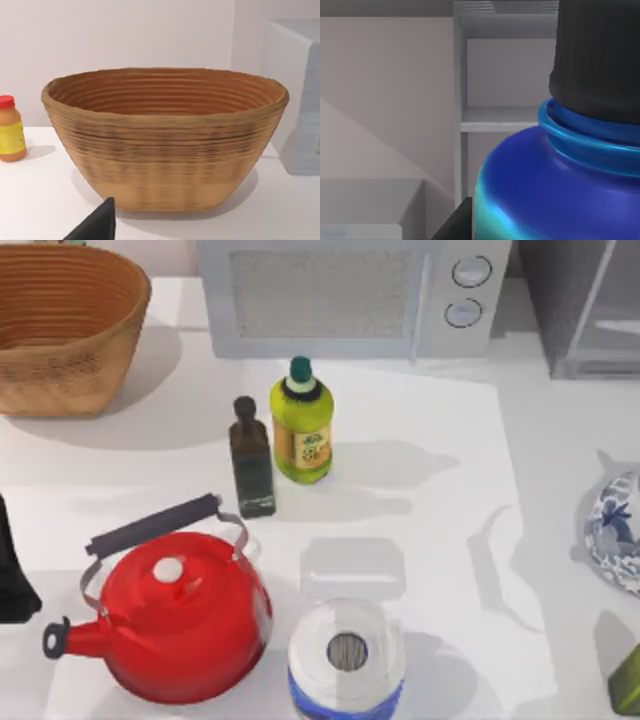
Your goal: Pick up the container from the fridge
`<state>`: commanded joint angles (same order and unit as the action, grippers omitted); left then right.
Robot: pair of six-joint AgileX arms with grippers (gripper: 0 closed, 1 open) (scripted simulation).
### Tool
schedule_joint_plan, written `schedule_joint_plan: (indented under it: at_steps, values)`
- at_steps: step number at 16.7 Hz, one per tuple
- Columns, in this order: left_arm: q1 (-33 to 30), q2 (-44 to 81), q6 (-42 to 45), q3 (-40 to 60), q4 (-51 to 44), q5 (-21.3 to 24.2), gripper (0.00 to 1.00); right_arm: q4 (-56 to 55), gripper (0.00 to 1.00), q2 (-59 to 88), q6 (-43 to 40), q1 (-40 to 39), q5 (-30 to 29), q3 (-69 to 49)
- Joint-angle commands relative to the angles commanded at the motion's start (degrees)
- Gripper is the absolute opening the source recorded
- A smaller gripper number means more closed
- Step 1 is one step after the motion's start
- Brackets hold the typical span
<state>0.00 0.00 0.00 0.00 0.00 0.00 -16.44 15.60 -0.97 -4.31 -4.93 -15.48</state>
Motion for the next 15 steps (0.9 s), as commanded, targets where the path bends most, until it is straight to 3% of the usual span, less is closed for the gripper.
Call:
schedule_joint_plan:
  at_steps: [8, 15]
  values:
    - [0.0, 0.0, 0.0, 0.0, 0.0, 0.0, 1.0, -35.6, 0.0, 48.9, 1.0, -15.3, -8.8, -25.5]
    - [0.0, 0.0, 0.0, 0.0, 0.0, 0.0, 1.0, -55.2, 0.0, 88.2, 1.7, -21.4, -18.9, -26.4]
